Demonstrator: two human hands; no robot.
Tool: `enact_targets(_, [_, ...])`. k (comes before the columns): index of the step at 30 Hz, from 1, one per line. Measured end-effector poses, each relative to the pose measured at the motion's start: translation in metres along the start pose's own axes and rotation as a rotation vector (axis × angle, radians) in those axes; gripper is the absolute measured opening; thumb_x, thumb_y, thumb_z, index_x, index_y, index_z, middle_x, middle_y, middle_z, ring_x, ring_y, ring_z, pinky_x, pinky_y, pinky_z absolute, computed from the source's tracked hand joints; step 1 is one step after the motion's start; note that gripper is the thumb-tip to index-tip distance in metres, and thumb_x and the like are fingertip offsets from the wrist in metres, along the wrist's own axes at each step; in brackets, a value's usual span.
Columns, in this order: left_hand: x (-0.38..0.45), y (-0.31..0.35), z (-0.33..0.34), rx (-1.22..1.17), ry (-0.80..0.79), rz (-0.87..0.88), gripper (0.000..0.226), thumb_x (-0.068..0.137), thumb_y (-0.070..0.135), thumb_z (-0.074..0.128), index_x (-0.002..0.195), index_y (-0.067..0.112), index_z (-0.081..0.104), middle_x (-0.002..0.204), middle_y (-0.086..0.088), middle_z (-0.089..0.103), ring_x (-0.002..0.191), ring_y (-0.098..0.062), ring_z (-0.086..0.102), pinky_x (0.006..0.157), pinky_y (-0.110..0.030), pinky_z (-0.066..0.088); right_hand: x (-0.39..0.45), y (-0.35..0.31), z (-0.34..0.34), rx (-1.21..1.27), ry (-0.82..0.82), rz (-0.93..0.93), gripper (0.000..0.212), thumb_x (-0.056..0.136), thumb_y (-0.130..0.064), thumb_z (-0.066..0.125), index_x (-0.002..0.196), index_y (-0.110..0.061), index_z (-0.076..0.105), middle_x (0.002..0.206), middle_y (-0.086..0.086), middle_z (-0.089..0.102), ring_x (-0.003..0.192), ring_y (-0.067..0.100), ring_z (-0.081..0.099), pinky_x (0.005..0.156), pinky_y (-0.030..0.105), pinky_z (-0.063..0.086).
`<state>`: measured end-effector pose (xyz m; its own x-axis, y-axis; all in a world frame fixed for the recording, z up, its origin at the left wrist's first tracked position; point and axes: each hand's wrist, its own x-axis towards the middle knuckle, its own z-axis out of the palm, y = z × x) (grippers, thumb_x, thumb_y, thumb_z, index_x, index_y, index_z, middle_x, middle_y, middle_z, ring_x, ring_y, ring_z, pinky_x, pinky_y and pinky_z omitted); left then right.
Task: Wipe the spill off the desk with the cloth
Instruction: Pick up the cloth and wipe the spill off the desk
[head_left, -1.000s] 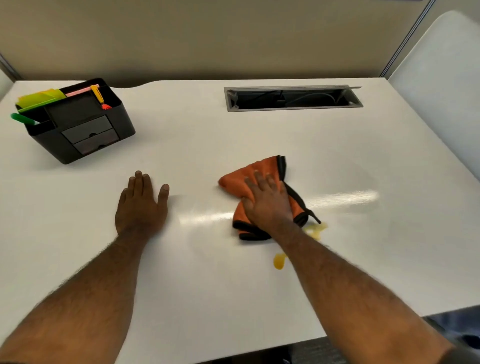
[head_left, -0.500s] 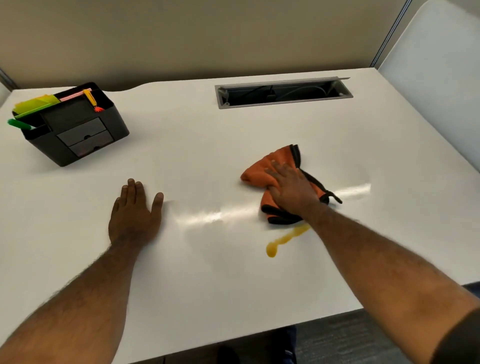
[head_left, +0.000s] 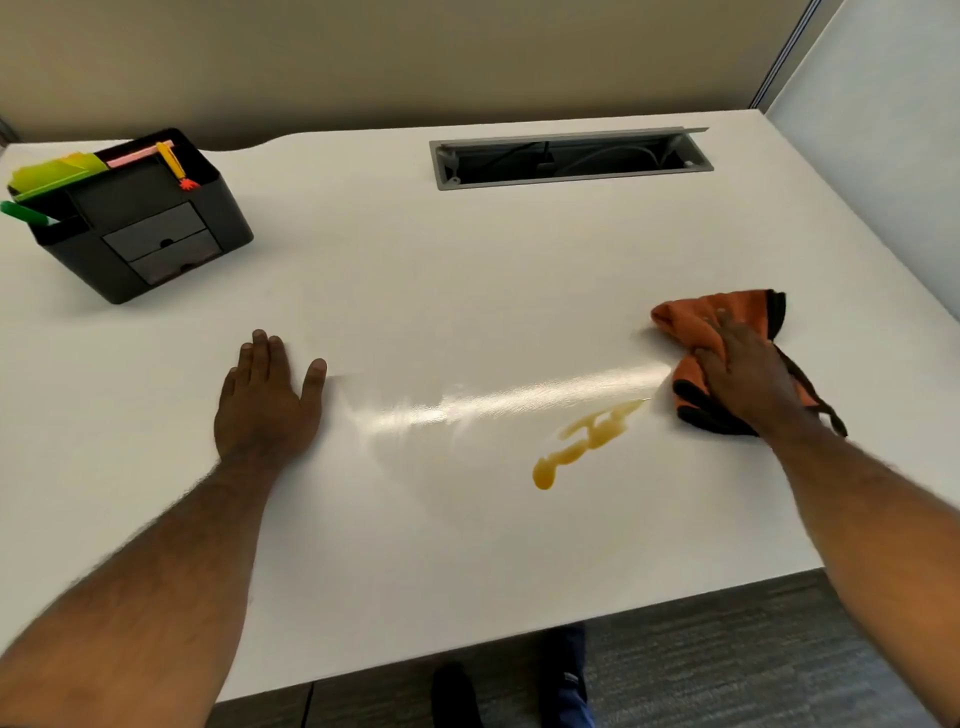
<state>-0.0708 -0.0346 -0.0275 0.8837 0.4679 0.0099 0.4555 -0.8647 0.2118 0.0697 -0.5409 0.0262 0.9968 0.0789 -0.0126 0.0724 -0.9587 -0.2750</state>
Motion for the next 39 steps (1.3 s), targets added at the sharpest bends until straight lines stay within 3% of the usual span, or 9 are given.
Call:
enact_targets(5, [-0.001,0.002,0.000,0.008,0.004,0.007,0.084,0.093,0.065,0.009,0.152,0.006,0.013,0.163,-0.011,0.007,0.150,-0.025,0.009,0.120,-0.040,0.011,-0.016,-0.020,0.017,-0.055,0.017,0.071,0.064,0.089,-0.046,0.028,0.147,-0.020,0.037,0.157,0.010,0.032,0.143,0.032,0.030,0.116,0.053,0.025])
enact_targets(12, [-0.010,0.007,0.000,-0.002,0.002,0.026,0.085,0.092,0.065,0.008,0.152,0.005,0.014,0.162,-0.012,0.009,0.149,-0.027,0.010,0.120,-0.041,0.012,-0.043,-0.089,0.047,-0.079,-0.066,-0.012,0.056,0.098,-0.043,0.030,0.151,-0.026,0.027,0.162,0.001,0.019,0.149,0.026,0.015,0.119,0.049,0.012])
enact_targets(17, [-0.019,0.011,0.001,-0.016,0.001,0.028,0.084,0.093,0.064,0.009,0.152,0.005,0.016,0.162,-0.013,0.011,0.149,-0.027,0.012,0.120,-0.041,0.012,-0.074,-0.160,0.064,-0.064,-0.101,-0.175,0.067,0.088,-0.050,0.015,0.150,-0.027,0.029,0.162,-0.001,0.020,0.149,0.026,0.016,0.119,0.049,0.011])
enact_targets(24, [-0.020,0.011,0.001,-0.104,0.053,0.024,0.080,0.093,0.060,0.008,0.149,0.005,0.027,0.159,-0.014,0.022,0.147,-0.030,0.021,0.120,-0.042,0.016,-0.122,-0.234,0.089,-0.043,-0.181,-0.404,0.060,0.091,-0.043,0.030,0.149,-0.025,0.033,0.161,0.001,0.022,0.149,0.026,0.016,0.119,0.053,0.009])
enact_targets(31, [-0.020,0.011,-0.001,-0.123,0.051,0.016,0.079,0.093,0.060,0.010,0.149,0.006,0.027,0.160,-0.012,0.022,0.147,-0.028,0.020,0.120,-0.040,0.014,-0.144,-0.204,0.089,-0.112,-0.228,-0.745,0.060,0.091,-0.046,0.031,0.149,-0.029,0.030,0.161,-0.004,0.020,0.150,0.019,0.013,0.121,0.045,0.006])
enact_targets(35, [-0.021,0.011,0.001,-0.120,0.042,0.009,0.078,0.094,0.060,0.010,0.150,0.008,0.026,0.160,-0.009,0.021,0.148,-0.025,0.018,0.120,-0.039,0.014,-0.138,-0.173,0.079,-0.106,-0.192,-0.721,0.059,0.088,-0.046,0.034,0.145,-0.030,0.039,0.158,-0.005,0.030,0.147,0.018,0.024,0.120,0.046,0.014])
enact_targets(39, [-0.021,0.011,0.001,-0.106,0.046,0.010,0.077,0.094,0.060,0.010,0.149,0.008,0.026,0.160,-0.010,0.021,0.148,-0.025,0.019,0.120,-0.039,0.015,-0.127,-0.135,0.064,-0.094,-0.104,-0.588,0.057,0.084,-0.041,0.042,0.138,-0.028,0.051,0.151,-0.004,0.043,0.141,0.020,0.038,0.113,0.050,0.033])
